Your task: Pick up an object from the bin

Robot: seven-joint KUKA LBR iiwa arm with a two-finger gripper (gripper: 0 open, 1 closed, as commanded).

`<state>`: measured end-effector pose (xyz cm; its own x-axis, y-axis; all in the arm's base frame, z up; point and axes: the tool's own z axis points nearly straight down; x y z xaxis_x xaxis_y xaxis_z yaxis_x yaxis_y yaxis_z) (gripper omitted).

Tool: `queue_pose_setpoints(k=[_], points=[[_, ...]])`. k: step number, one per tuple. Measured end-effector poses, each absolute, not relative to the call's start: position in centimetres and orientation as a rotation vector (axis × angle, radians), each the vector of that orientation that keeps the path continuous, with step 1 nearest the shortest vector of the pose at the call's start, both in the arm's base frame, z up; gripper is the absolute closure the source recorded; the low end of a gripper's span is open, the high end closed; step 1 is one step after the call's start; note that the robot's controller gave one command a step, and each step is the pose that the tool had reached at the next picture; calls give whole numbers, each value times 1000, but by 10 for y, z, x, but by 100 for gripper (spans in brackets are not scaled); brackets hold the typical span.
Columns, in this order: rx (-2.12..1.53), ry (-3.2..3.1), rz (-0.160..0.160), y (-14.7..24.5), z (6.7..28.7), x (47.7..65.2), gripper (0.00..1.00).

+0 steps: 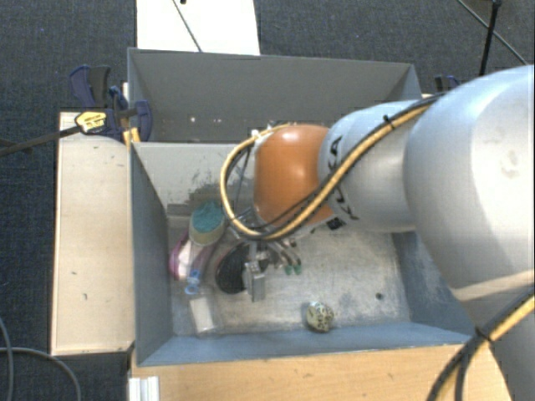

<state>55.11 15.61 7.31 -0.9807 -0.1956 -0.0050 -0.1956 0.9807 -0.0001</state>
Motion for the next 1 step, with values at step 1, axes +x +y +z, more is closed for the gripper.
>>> queue_pose_setpoints(k=[1], points=[[-297,3114,4,156,74,553,100]])
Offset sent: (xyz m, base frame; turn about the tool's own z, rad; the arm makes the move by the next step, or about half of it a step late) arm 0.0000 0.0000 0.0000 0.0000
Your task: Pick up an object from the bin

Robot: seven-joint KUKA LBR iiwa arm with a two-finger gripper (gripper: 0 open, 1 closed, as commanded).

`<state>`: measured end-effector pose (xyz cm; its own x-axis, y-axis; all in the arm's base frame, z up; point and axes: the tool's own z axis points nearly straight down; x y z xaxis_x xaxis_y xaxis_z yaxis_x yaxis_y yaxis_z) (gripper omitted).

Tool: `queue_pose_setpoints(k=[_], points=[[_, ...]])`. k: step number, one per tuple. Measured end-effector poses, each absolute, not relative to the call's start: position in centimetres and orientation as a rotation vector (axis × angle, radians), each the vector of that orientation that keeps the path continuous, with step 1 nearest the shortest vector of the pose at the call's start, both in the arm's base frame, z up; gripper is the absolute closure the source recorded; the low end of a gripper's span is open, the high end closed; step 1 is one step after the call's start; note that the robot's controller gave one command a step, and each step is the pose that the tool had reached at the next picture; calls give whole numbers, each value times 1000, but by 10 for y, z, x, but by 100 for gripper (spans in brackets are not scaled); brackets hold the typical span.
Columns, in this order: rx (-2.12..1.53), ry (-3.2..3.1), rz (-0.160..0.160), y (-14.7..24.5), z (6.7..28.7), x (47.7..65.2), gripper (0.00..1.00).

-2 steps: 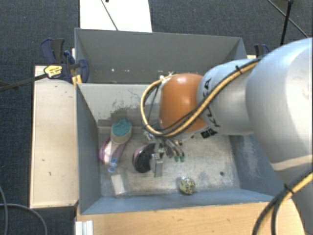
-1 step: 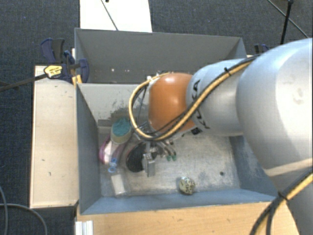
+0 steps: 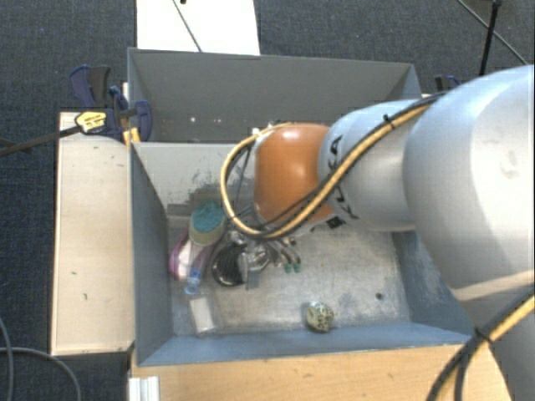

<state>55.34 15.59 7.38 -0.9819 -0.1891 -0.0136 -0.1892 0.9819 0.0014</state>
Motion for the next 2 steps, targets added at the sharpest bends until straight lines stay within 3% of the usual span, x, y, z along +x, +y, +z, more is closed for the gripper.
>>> queue_pose_setpoints(k=[1,2], points=[[-285,3119,2,156,189,556,100],[-279,3125,2,156,190,557,100]])
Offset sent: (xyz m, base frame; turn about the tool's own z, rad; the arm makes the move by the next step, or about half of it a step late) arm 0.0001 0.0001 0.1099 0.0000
